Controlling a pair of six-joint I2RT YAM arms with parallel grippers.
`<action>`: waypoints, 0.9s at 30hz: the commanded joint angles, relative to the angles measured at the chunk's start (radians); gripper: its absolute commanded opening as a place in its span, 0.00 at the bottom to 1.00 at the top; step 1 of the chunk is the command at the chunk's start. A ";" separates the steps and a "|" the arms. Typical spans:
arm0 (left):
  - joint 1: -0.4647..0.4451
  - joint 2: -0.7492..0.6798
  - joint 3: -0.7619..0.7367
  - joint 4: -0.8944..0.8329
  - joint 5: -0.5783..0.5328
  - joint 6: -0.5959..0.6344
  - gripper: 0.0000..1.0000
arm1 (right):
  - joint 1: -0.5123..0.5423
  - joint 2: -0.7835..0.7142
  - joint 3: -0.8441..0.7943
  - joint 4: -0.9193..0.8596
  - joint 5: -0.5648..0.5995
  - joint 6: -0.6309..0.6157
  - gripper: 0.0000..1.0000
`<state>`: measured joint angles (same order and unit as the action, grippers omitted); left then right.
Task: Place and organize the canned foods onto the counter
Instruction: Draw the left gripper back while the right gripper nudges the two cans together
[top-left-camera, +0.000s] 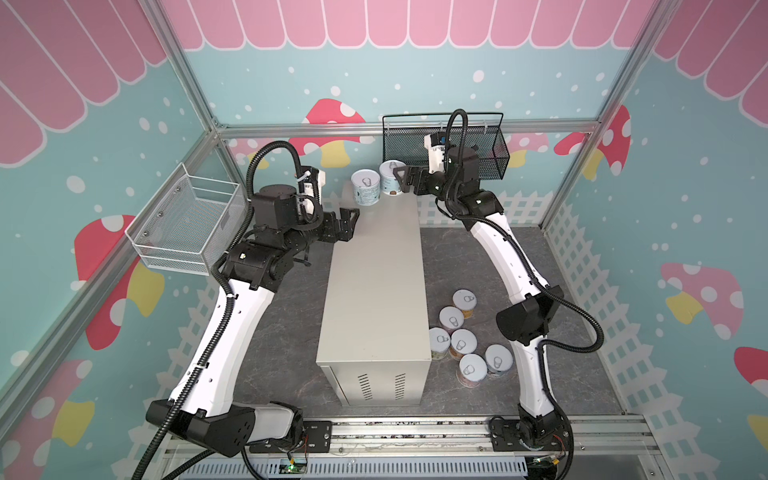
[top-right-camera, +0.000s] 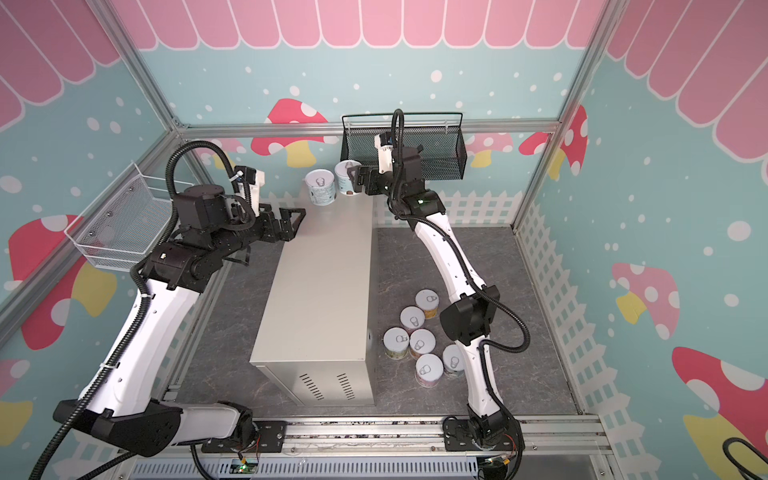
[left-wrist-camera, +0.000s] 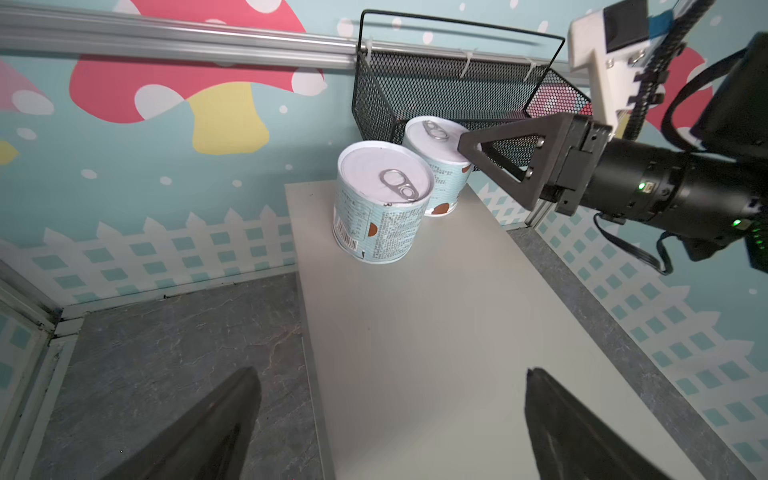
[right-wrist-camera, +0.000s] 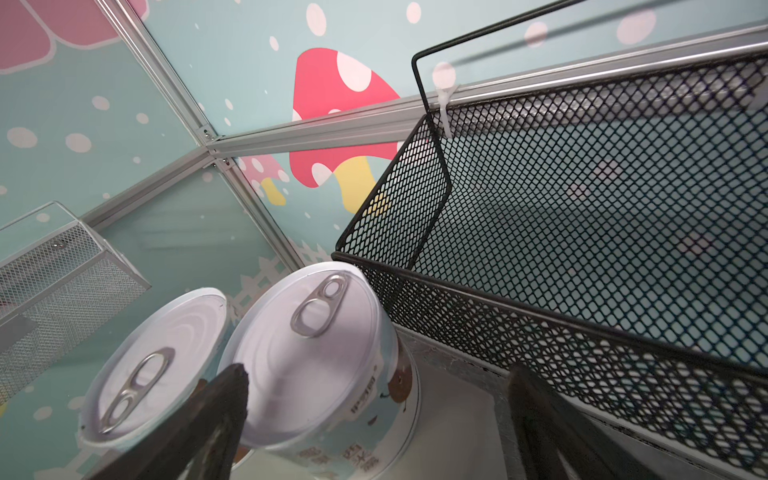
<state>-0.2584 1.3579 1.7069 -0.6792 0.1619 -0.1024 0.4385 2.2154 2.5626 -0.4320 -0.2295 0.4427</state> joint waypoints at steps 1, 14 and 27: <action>0.002 0.000 -0.006 0.010 0.026 -0.011 0.99 | 0.004 -0.021 -0.002 -0.131 0.015 -0.043 0.98; 0.005 -0.001 -0.021 0.018 0.048 -0.009 0.99 | 0.049 -0.115 -0.083 -0.098 0.049 -0.206 0.99; 0.016 -0.028 -0.030 0.023 0.106 -0.007 0.99 | 0.075 -0.159 -0.243 0.064 0.024 -0.277 0.99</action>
<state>-0.2481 1.3590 1.6924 -0.6743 0.2382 -0.1055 0.5159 2.0445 2.3161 -0.4271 -0.1951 0.1993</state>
